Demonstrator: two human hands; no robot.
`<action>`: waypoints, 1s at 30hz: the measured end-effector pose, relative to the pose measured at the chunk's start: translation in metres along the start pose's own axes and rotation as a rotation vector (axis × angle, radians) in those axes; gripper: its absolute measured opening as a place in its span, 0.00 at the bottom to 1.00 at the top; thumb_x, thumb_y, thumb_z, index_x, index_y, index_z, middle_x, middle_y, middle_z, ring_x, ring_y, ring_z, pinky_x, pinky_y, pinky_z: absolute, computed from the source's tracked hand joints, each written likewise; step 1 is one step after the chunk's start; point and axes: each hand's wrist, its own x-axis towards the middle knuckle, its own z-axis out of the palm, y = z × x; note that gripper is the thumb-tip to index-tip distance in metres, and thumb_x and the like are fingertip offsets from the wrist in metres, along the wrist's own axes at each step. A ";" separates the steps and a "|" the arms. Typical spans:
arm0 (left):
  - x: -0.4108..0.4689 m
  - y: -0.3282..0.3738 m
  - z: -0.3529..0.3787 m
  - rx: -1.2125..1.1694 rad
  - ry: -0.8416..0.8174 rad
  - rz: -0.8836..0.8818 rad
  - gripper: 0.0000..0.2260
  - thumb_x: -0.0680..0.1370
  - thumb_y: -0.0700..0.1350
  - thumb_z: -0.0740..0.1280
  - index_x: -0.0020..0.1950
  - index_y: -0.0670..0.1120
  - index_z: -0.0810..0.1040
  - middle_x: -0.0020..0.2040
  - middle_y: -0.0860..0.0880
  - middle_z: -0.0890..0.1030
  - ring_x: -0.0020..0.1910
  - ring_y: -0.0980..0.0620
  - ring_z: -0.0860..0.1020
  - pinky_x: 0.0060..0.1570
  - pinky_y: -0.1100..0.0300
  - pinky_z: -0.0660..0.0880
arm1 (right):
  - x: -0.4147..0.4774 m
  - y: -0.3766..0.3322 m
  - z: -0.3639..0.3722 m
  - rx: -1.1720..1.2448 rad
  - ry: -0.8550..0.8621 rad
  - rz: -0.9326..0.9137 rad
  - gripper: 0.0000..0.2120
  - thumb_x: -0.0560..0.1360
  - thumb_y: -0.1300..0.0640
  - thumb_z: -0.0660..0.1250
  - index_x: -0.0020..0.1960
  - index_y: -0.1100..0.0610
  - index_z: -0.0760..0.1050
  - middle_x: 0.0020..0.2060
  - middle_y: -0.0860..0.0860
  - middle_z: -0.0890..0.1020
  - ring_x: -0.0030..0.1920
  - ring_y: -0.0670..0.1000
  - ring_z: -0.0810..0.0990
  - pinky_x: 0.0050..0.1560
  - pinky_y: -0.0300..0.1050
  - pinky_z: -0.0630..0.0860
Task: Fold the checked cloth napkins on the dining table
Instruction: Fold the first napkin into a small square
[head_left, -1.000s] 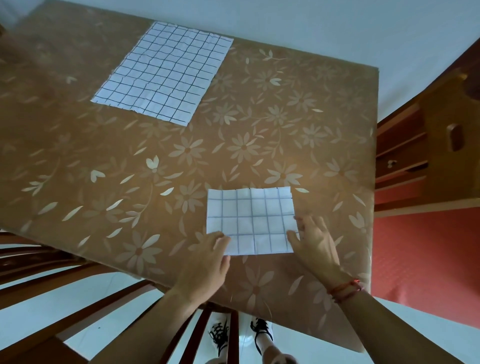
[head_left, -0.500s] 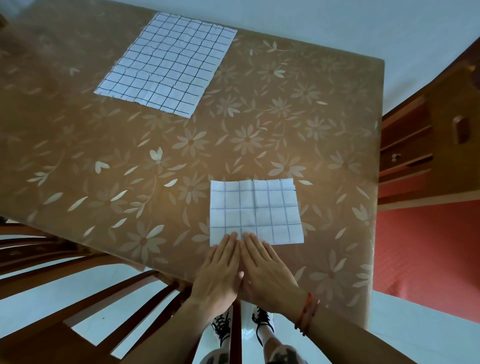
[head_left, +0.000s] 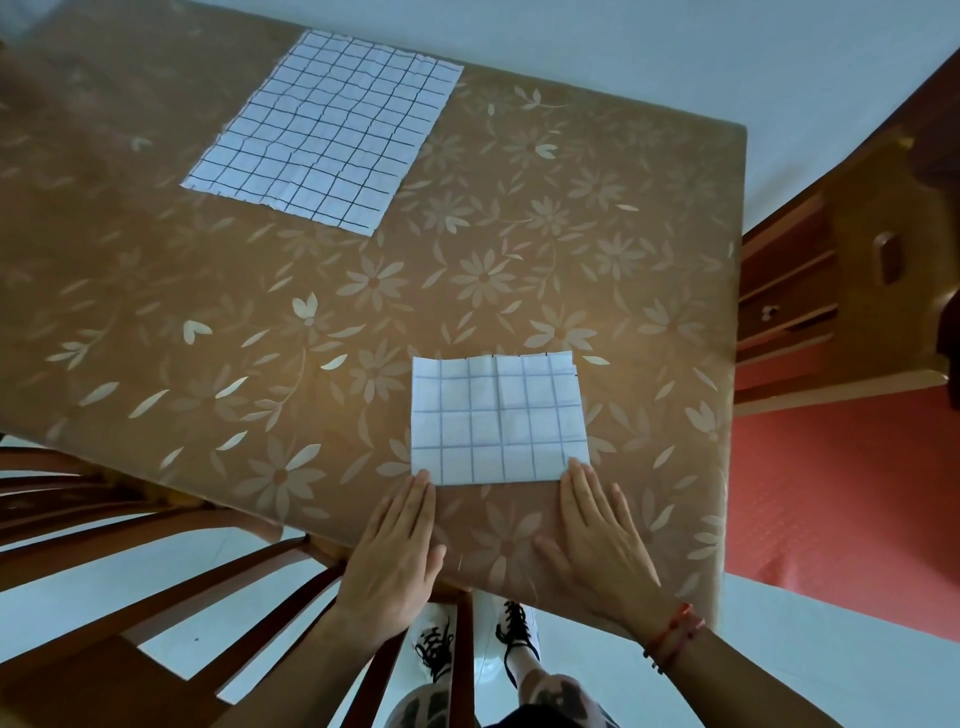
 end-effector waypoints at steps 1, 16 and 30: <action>0.000 0.001 -0.001 -0.008 0.003 -0.007 0.31 0.79 0.55 0.51 0.76 0.37 0.58 0.77 0.41 0.59 0.76 0.46 0.58 0.71 0.50 0.56 | 0.000 0.004 0.000 -0.010 -0.008 0.014 0.38 0.77 0.36 0.53 0.73 0.66 0.66 0.73 0.61 0.69 0.73 0.59 0.68 0.69 0.60 0.65; 0.034 0.026 -0.025 -0.128 0.120 -0.064 0.20 0.76 0.50 0.69 0.65 0.43 0.73 0.66 0.42 0.73 0.61 0.43 0.75 0.56 0.51 0.77 | 0.047 0.019 -0.046 0.623 -0.060 0.293 0.24 0.75 0.45 0.61 0.65 0.57 0.74 0.62 0.55 0.75 0.63 0.57 0.73 0.59 0.51 0.74; 0.053 0.036 -0.022 -0.174 0.039 0.005 0.23 0.81 0.52 0.60 0.75 0.47 0.64 0.77 0.46 0.59 0.77 0.46 0.56 0.72 0.50 0.63 | 0.096 0.044 -0.082 1.257 -0.069 0.766 0.10 0.67 0.51 0.64 0.31 0.54 0.75 0.25 0.49 0.77 0.28 0.53 0.73 0.29 0.45 0.68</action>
